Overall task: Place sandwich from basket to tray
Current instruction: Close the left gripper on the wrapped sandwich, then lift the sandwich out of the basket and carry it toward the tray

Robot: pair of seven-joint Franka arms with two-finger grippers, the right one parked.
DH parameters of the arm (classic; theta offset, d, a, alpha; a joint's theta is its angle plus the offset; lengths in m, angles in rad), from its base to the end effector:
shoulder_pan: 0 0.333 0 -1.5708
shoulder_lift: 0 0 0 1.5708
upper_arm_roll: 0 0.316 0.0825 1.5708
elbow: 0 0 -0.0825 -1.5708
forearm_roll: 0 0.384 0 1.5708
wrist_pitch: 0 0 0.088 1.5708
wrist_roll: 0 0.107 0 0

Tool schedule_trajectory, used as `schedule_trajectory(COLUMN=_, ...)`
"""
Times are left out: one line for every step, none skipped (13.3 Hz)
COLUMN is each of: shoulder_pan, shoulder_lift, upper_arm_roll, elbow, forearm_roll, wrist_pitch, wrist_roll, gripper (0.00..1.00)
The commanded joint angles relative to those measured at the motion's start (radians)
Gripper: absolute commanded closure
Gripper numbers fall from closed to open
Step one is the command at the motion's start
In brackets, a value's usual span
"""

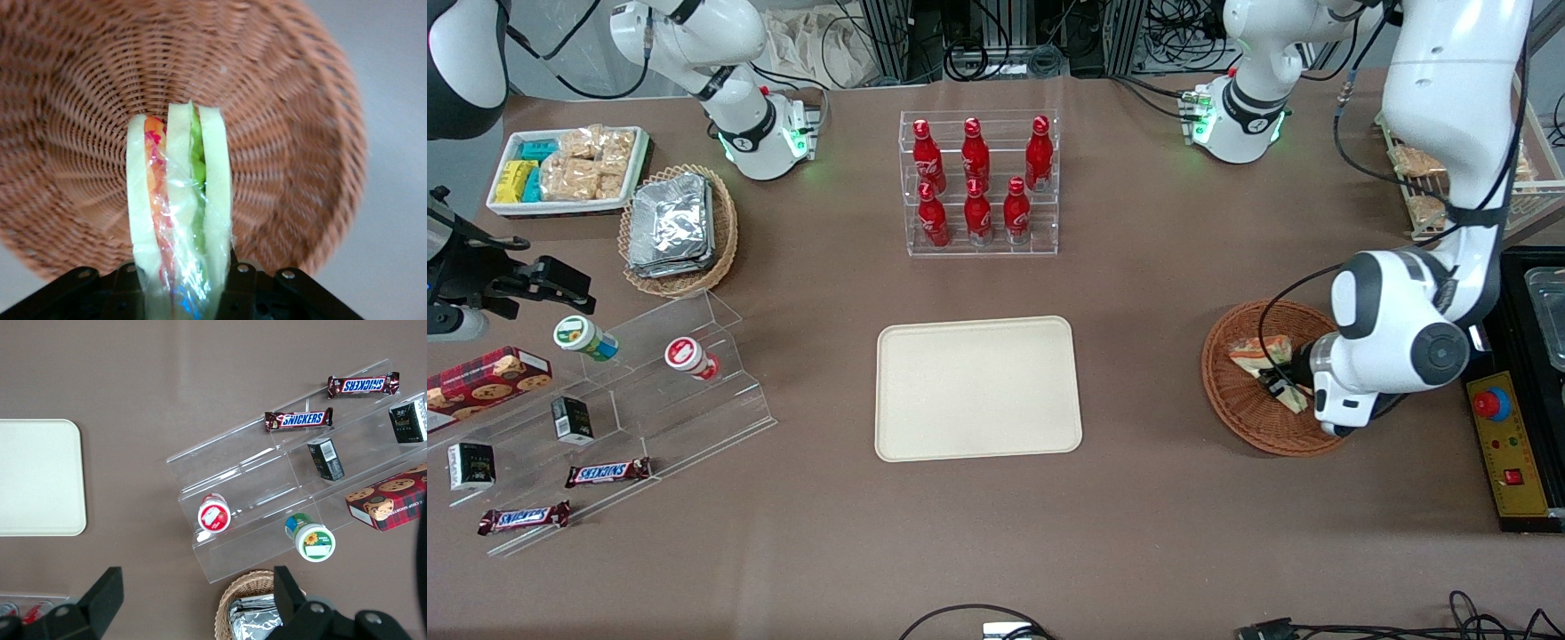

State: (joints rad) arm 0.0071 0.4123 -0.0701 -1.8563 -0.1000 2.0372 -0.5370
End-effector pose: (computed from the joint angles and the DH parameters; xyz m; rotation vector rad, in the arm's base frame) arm 0.6094 -0.0419 0.2826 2.9694 0.8090 -0.3925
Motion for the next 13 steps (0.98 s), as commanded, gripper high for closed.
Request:
schedule_trajectory(shoulder_pan=-0.004, shoulder_lift=-0.059, upper_arm_roll=-0.002, elbow=0.049, forearm_roll=0.003, wrist_pitch=-0.106, wrist_roll=0.2, gripper=1.0)
schedule_trajectory(shoulder_pan=-0.006, shoulder_lift=-0.056, upper_arm_roll=-0.007, elbow=0.086, forearm_roll=0.008, wrist_pitch=-0.156, wrist_roll=0.318, gripper=1.0)
schedule_trajectory(shoulder_pan=-0.006, shoulder_lift=-0.05, upper_arm_roll=-0.008, elbow=0.127, forearm_roll=0.014, wrist_pitch=-0.192, wrist_roll=0.459, gripper=1.0)
schedule_trajectory(shoulder_pan=-0.006, shoulder_lift=-0.049, upper_arm_roll=-0.008, elbow=0.15, forearm_roll=0.02, wrist_pitch=-0.206, wrist_roll=0.586, gripper=1.0)
schedule_trajectory(shoulder_pan=-0.007, shoulder_lift=-0.047, upper_arm_roll=-0.01, elbow=0.163, forearm_roll=0.035, wrist_pitch=-0.209, wrist_roll=0.698, gripper=1.0)
schedule_trajectory(shoulder_pan=-0.013, shoulder_lift=-0.047, upper_arm_roll=-0.01, elbow=0.173, forearm_roll=0.046, wrist_pitch=-0.21, wrist_roll=0.772, gripper=1.0)
schedule_trajectory(shoulder_pan=-0.025, shoulder_lift=-0.043, upper_arm_roll=-0.01, elbow=0.183, forearm_roll=0.048, wrist_pitch=-0.21, wrist_roll=0.801, gripper=1.0)
schedule_trajectory(shoulder_pan=-0.047, shoulder_lift=-0.034, upper_arm_roll=-0.01, elbow=0.202, forearm_roll=0.049, wrist_pitch=-0.229, wrist_roll=0.798, gripper=1.0)
schedule_trajectory(shoulder_pan=-0.074, shoulder_lift=-0.012, upper_arm_roll=-0.01, elbow=0.241, forearm_roll=0.051, wrist_pitch=-0.264, wrist_roll=0.787, gripper=1.0)
schedule_trajectory(shoulder_pan=-0.099, shoulder_lift=0.006, upper_arm_roll=-0.01, elbow=0.288, forearm_roll=0.049, wrist_pitch=-0.303, wrist_roll=0.743, gripper=1.0)
schedule_trajectory(shoulder_pan=-0.125, shoulder_lift=0.04, upper_arm_roll=-0.01, elbow=0.346, forearm_roll=0.042, wrist_pitch=-0.343, wrist_roll=0.671, gripper=1.0)
schedule_trajectory(shoulder_pan=-0.169, shoulder_lift=0.072, upper_arm_roll=-0.011, elbow=0.403, forearm_roll=0.033, wrist_pitch=-0.382, wrist_roll=0.596, gripper=1.0)
schedule_trajectory(shoulder_pan=-0.218, shoulder_lift=0.107, upper_arm_roll=-0.011, elbow=0.451, forearm_roll=0.026, wrist_pitch=-0.396, wrist_roll=0.51, gripper=1.0)
